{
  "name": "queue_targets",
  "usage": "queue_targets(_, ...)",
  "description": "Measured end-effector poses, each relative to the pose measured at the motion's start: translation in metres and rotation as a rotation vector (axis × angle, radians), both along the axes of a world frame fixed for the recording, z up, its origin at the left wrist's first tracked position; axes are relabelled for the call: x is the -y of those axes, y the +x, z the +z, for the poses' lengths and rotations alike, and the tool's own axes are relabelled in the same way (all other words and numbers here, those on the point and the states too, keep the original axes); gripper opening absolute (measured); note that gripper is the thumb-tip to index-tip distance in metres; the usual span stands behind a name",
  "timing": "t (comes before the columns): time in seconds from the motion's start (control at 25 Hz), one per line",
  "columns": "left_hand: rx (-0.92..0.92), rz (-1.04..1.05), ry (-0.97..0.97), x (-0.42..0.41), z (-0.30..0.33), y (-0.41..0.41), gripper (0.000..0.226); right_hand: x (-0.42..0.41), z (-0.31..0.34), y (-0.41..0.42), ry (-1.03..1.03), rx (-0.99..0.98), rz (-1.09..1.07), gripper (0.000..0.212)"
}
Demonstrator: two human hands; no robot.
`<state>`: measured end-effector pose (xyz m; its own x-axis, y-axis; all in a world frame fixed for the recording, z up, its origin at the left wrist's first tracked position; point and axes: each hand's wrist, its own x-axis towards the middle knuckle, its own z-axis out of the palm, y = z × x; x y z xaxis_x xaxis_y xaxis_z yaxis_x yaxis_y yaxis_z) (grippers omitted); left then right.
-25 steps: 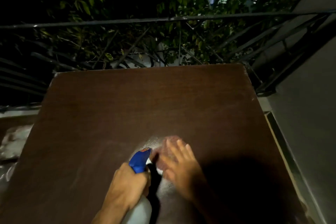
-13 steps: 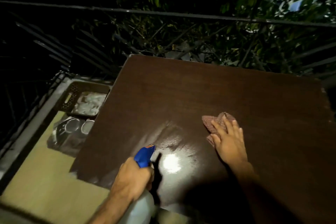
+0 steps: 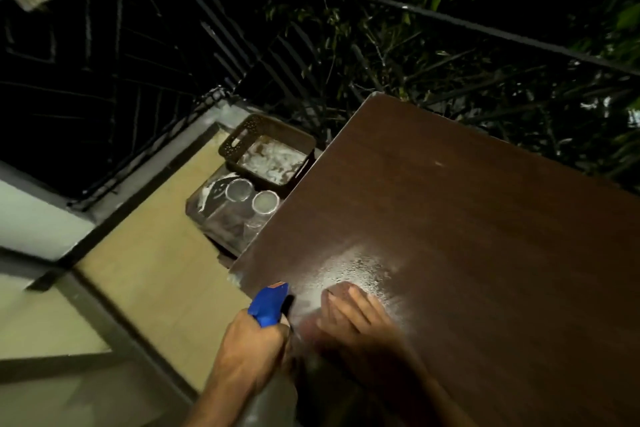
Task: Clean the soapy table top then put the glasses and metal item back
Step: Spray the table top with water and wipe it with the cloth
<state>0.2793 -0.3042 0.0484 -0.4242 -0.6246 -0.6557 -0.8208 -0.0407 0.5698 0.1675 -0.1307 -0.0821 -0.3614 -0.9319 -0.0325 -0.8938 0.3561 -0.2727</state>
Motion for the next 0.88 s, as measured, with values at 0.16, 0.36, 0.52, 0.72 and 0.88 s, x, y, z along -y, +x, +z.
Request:
queue_targets(0.16,-0.015,0.132,0.058,0.014,-0.001,0.014,0.030,0.101,0.000,-0.025,0.133,0.014,0.062,0.055)
queue_targets(0.36,-0.031,0.247,0.006,0.024,0.009,0.017,0.024,0.160,0.002,-0.022,0.176,-0.016,0.152,0.055)
queue_targets(0.52,-0.035,0.325,-0.002,0.031,0.011,0.021,0.018,0.106,-0.005,-0.004,0.171,-0.038,0.281,0.058)
queue_targets(0.72,-0.061,0.436,0.057,0.035,0.001,0.026,0.019,0.044,-0.012,0.001,0.080,-0.018,0.384,0.049)
queue_targets(0.88,-0.029,0.470,0.091,0.032,-0.004,0.030,0.023,0.119,-0.006,0.003,0.117,-0.033,0.378,0.057)
